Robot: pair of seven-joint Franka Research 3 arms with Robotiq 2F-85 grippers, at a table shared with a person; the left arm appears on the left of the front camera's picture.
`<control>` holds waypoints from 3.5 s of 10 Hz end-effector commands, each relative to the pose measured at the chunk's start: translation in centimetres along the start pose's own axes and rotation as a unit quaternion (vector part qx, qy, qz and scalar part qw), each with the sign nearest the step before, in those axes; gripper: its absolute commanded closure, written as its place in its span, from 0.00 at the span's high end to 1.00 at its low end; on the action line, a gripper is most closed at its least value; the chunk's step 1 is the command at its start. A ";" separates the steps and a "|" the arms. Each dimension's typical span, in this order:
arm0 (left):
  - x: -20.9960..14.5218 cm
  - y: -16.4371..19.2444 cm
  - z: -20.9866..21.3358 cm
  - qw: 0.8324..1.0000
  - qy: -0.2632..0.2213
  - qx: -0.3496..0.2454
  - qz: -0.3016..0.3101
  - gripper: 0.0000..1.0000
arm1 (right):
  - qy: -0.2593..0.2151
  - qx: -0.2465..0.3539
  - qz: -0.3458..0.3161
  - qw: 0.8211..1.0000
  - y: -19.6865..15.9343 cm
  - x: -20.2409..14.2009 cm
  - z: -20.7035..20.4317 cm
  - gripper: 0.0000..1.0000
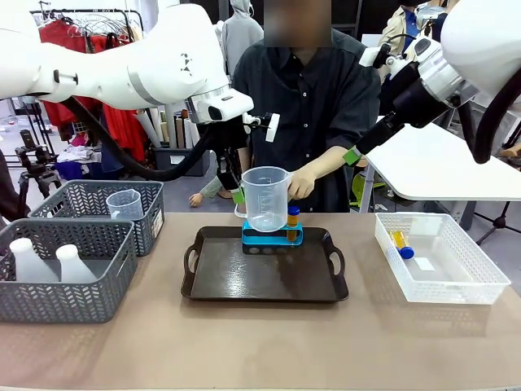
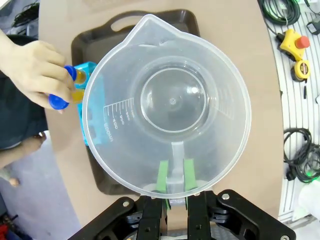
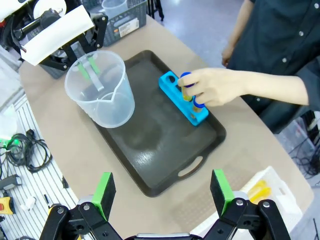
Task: Prepare the laboratory tools.
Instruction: Pick up one Large Measuring Cup and place it on the Handle tray.
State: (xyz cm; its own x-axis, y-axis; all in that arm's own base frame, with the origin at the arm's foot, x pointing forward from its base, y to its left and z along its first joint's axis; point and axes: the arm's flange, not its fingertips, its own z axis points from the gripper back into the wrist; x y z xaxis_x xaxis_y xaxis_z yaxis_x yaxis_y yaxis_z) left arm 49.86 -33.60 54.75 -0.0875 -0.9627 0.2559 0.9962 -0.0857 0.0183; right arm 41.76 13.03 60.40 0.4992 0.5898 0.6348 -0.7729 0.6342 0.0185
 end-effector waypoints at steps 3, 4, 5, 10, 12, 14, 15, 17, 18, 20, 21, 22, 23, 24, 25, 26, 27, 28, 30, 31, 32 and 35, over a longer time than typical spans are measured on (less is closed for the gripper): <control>0.0 0.0 0.0 1.000 0.000 0.000 0.000 0.00 | -0.004 0.005 0.000 1.000 0.0 -0.1 0.0 1.00; 0.0 0.0 0.0 1.000 0.000 0.000 0.000 0.00 | -0.004 0.005 0.000 1.000 0.0 -0.1 0.0 1.00; 0.0 0.0 0.0 1.000 0.000 0.000 0.000 0.00 | -0.004 0.005 0.000 1.000 0.0 -0.1 0.0 1.00; 0.0 0.0 0.0 1.000 0.000 0.000 0.000 0.00 | -0.004 0.005 0.000 1.000 0.0 -0.1 0.0 1.00; 0.1 0.0 -0.3 1.000 0.000 -0.002 0.000 0.00 | -0.004 0.005 0.000 1.000 0.0 -0.1 0.0 1.00; 0.6 0.7 -0.5 0.999 0.018 -0.002 -0.034 0.00 | -0.004 0.005 0.000 1.000 0.0 -0.1 0.0 1.00; 1.2 0.4 -0.4 0.999 0.020 0.011 -0.024 0.00 | -0.004 0.005 0.000 1.000 0.0 -0.1 0.0 1.00; 1.6 0.9 -1.3 0.999 0.024 0.022 -0.038 0.00 | -0.004 0.005 0.000 1.000 0.0 -0.1 0.0 1.00; 2.2 1.2 -2.0 0.999 0.022 0.021 -0.044 0.00 | -0.004 0.005 0.000 1.000 0.0 -0.1 0.0 1.00; 2.8 2.0 -4.4 0.997 0.029 0.019 -0.071 0.00 | -0.004 0.005 0.000 1.000 0.0 -0.1 0.0 1.00; 3.3 2.1 -6.0 0.996 0.031 0.016 -0.085 0.00 | -0.004 0.005 0.000 1.000 0.0 -0.1 0.0 1.00; 3.4 2.5 -7.7 0.995 0.036 0.012 -0.096 0.00 | -0.004 0.005 0.000 1.000 0.0 -0.1 0.0 1.00; 3.9 2.6 -9.4 0.994 0.044 0.010 -0.100 0.00 | -0.004 0.005 0.000 1.000 0.0 -0.1 0.0 1.00; 4.3 2.9 -10.9 0.993 0.047 0.016 -0.103 0.00 | -0.004 0.005 0.000 1.000 0.0 -0.1 0.0 1.00; 5.0 3.2 -12.3 0.994 0.046 0.006 -0.102 0.00 | -0.004 0.005 0.000 1.000 0.0 -0.1 0.0 1.00; 5.5 3.5 -13.8 0.992 0.054 0.008 -0.110 0.00 | -0.004 0.005 0.000 1.000 0.0 -0.1 0.0 1.00; 5.7 4.1 -14.8 0.992 0.048 0.015 -0.117 0.00 | -0.004 0.005 0.000 1.000 0.0 -0.1 0.0 1.00; 6.1 4.4 -15.3 0.993 0.043 0.022 -0.112 0.00 | -0.004 0.005 0.000 1.000 0.0 -0.1 0.0 1.00; 6.4 5.0 -16.6 0.992 0.044 0.015 -0.115 0.00 | -0.004 0.005 0.000 1.000 0.0 -0.1 0.0 1.00; 6.3 5.1 -16.9 0.992 0.041 0.012 -0.115 0.00 | -0.004 0.005 0.000 1.000 0.0 -0.1 0.0 1.00; 6.2 5.1 -17.3 0.993 0.039 0.006 -0.115 0.00 | -0.004 0.005 0.000 1.000 0.0 -0.1 0.0 1.00; 6.0 5.3 -18.3 0.993 0.041 -0.005 -0.114 0.00 | -0.004 0.005 0.000 1.000 0.0 -0.1 0.0 1.00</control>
State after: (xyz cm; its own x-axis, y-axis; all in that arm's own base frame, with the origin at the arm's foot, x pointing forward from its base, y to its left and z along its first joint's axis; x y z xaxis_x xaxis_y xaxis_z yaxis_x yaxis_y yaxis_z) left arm 54.48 -44.49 38.52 -0.3125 -0.9339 0.1738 0.9499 -0.3067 0.0597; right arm 41.76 13.03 60.40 0.4992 0.5899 0.6347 -0.7729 0.6343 0.0184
